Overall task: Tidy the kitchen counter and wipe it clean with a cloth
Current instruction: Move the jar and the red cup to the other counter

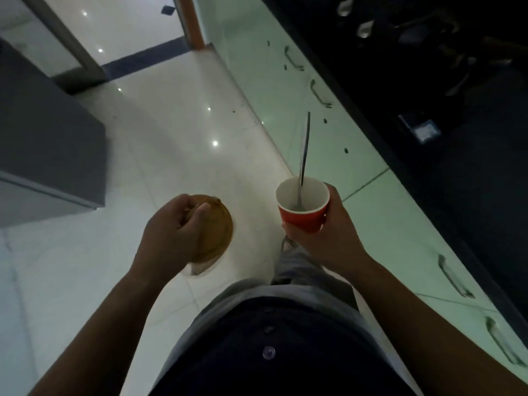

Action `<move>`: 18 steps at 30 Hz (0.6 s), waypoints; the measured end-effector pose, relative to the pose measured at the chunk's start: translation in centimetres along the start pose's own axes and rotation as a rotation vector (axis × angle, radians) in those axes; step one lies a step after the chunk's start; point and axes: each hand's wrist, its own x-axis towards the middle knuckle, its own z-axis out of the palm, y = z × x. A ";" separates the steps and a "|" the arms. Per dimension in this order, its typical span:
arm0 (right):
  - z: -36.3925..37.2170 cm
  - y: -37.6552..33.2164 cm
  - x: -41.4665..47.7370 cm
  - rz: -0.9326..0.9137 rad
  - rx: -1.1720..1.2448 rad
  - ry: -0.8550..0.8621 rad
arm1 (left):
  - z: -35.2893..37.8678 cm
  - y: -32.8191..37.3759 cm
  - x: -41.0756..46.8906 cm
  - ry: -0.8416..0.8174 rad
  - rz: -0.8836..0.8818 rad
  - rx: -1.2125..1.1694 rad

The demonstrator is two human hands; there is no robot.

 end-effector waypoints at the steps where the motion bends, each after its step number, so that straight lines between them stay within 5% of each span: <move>1: 0.7 -0.3 1.1 -0.006 -0.006 -0.030 | -0.7 -0.7 0.8 0.015 -0.025 -0.006; 9: 5.7 -3.0 14.3 -0.031 -0.019 -0.164 | -4.3 -3.4 11.8 0.049 -0.165 -0.038; 18: 9.1 -11.5 34.1 -0.115 -0.068 -0.196 | -9.5 -2.2 28.4 0.128 -0.125 -0.067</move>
